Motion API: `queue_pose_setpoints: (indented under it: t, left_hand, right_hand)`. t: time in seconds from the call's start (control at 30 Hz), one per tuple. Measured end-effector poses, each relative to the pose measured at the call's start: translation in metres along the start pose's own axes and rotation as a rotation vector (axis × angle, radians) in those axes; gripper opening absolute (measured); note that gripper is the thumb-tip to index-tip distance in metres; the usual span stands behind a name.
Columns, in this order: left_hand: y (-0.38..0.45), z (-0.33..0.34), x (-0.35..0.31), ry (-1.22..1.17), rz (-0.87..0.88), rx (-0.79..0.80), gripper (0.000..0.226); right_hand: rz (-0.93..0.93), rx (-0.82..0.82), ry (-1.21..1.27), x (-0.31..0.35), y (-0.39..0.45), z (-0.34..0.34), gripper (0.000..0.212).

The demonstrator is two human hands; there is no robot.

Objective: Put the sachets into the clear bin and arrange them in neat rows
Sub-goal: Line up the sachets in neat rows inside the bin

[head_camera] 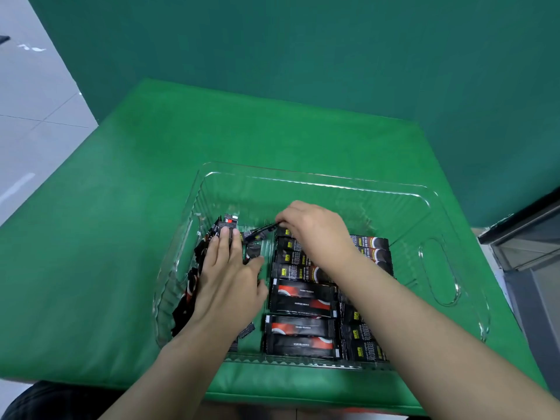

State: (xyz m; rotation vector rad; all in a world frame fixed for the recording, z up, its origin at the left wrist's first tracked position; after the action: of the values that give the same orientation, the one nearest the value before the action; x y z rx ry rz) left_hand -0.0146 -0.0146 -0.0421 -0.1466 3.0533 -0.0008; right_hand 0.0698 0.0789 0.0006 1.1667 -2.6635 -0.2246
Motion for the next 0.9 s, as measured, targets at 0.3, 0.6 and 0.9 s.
queue_pose_setpoints:
  t: [0.3,0.6,0.9]
  left_hand:
    - [0.002,0.003,0.003,0.028,-0.007,0.049,0.050]
    - [0.002,0.004,0.003,0.052,-0.007,0.072,0.050]
    - [0.001,0.003,0.002,0.061,0.004,0.053,0.051]
  right_hand:
    - [0.362,0.167,0.278,-0.036,-0.054,-0.005,0.019]
    - [0.348,0.408,0.371,-0.027,-0.084,0.014,0.020]
    - [0.170,0.387,0.167,-0.010,-0.084,0.016,0.034]
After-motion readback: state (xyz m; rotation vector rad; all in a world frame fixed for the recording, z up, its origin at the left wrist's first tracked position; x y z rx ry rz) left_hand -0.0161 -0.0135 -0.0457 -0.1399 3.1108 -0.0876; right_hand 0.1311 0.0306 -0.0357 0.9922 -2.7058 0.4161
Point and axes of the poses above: each hand's wrist, its own y-axis towards the middle knuckle, its own z-axis out of the palm, x = y × z, the point moved 7 cm from there along y, towards the middle knuckle
